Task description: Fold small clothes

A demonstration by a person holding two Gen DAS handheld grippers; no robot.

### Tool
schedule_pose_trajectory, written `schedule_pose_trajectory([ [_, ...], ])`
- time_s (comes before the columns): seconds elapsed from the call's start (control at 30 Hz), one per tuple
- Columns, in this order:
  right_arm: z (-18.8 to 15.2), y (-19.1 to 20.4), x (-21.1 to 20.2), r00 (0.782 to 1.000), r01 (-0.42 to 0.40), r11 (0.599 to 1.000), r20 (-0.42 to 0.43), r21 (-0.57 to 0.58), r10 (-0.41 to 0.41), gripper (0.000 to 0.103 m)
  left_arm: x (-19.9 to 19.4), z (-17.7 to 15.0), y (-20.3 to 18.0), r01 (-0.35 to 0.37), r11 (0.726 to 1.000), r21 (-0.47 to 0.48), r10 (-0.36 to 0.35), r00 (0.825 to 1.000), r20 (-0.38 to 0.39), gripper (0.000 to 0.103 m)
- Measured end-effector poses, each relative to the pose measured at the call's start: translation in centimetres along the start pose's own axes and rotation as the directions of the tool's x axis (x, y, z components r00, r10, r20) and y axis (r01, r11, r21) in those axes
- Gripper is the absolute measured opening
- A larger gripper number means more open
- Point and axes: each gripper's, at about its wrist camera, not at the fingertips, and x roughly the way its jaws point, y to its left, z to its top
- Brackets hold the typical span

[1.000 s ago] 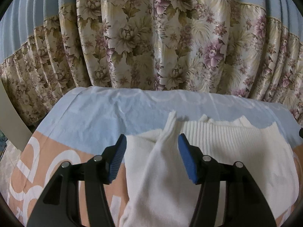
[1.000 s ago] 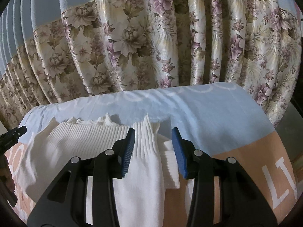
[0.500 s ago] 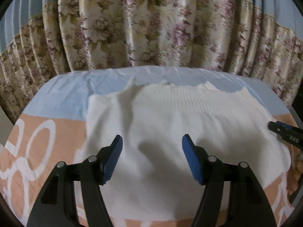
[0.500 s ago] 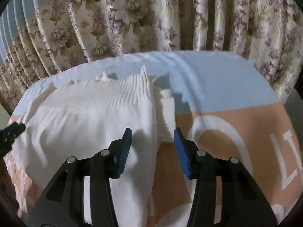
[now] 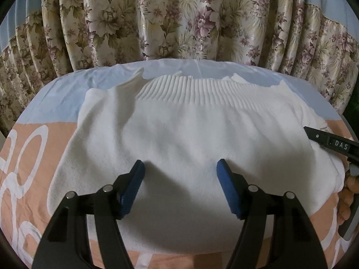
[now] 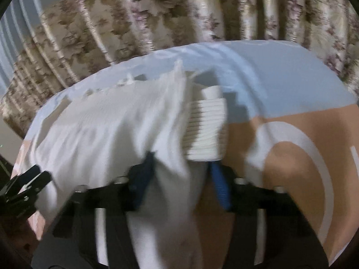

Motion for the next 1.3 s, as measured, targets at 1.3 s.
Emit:
schedule_pose_trajectory([
  [1.3, 5.8, 3.3, -7.6, 0.981, -0.104, 0.995, 0.166, 0.005, 0.101, 0.014, -0.2, -2.0, -6.4, 0.108, 0.994, 0.001, -0.107, 0.991, -0.079, 0.083],
])
